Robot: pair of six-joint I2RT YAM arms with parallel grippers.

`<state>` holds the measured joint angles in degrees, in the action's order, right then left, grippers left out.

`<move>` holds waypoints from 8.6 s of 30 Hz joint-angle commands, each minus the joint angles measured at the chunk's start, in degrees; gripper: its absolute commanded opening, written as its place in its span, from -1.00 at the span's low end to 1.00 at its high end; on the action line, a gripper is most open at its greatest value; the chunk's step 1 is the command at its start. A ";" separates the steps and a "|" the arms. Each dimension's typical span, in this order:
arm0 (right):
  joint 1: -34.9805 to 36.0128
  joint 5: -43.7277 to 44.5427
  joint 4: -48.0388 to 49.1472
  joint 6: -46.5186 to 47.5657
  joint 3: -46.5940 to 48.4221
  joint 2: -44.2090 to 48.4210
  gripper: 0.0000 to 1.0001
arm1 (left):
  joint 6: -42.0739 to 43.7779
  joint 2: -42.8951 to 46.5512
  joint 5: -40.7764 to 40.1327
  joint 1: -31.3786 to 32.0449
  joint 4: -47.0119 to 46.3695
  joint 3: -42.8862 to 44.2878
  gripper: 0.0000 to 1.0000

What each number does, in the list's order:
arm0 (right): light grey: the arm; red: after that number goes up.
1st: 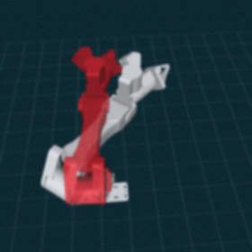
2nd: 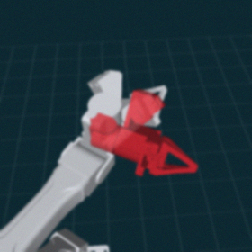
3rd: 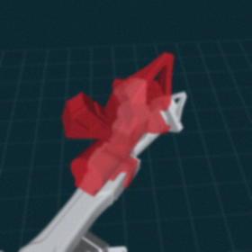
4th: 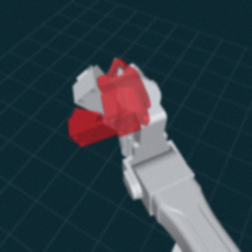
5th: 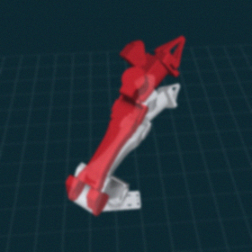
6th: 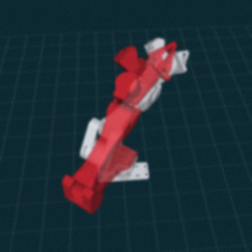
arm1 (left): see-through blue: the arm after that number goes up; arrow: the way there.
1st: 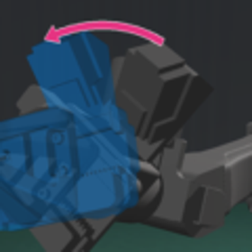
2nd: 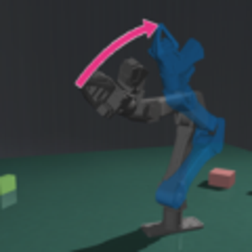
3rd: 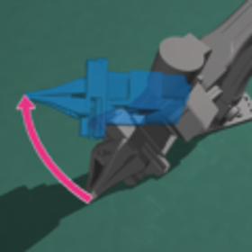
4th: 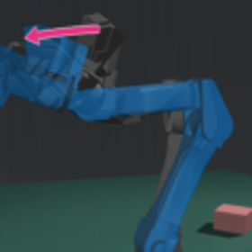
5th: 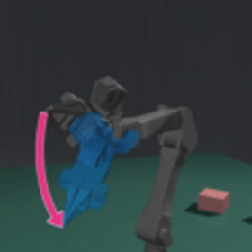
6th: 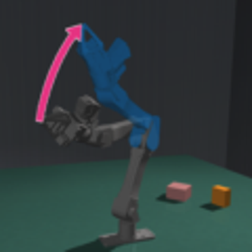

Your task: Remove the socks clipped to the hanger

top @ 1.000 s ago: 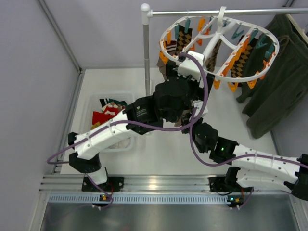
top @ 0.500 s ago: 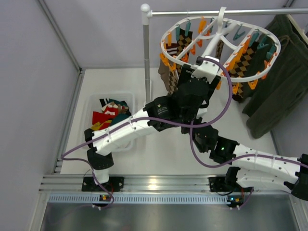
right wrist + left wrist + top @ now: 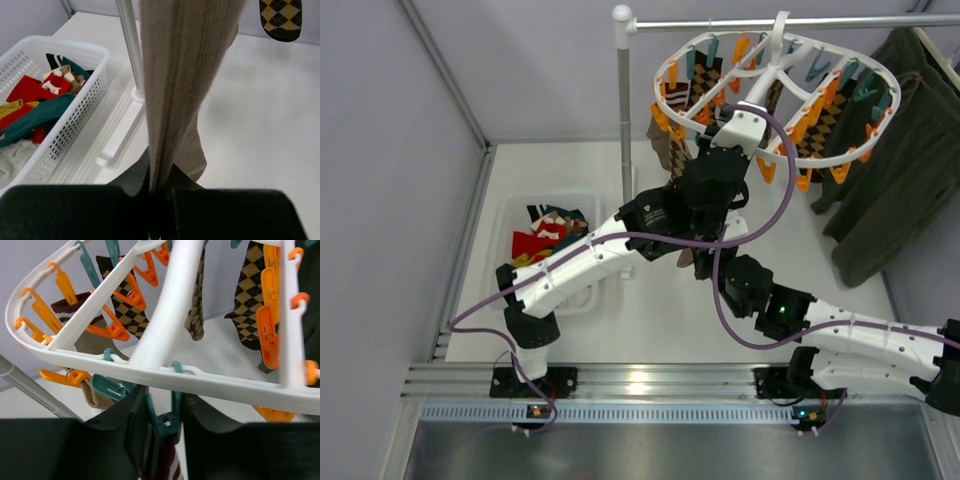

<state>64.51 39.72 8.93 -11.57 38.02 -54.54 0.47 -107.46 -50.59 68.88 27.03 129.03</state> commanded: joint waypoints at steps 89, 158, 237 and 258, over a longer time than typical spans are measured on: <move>-2.11 -29.38 -22.18 -1.35 19.41 -2.87 0.80 | -31.76 62.99 15.24 -15.18 9.10 -68.30 0.97; 3.25 -4.74 20.96 5.60 6.45 -17.87 -1.00 | -4.60 19.49 6.74 -1.91 9.27 -9.68 0.88; 10.90 3.61 7.51 14.65 21.92 -30.26 -1.00 | 3.04 7.00 -9.61 -5.16 7.43 -1.94 0.61; 11.08 2.29 7.68 14.48 22.54 -30.45 -1.00 | 5.33 5.86 -14.63 -5.33 7.34 -3.35 -0.03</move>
<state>74.15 43.05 17.02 3.03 60.80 -86.87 6.22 -101.86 -65.41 64.36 37.17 125.73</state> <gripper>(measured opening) 0.010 0.461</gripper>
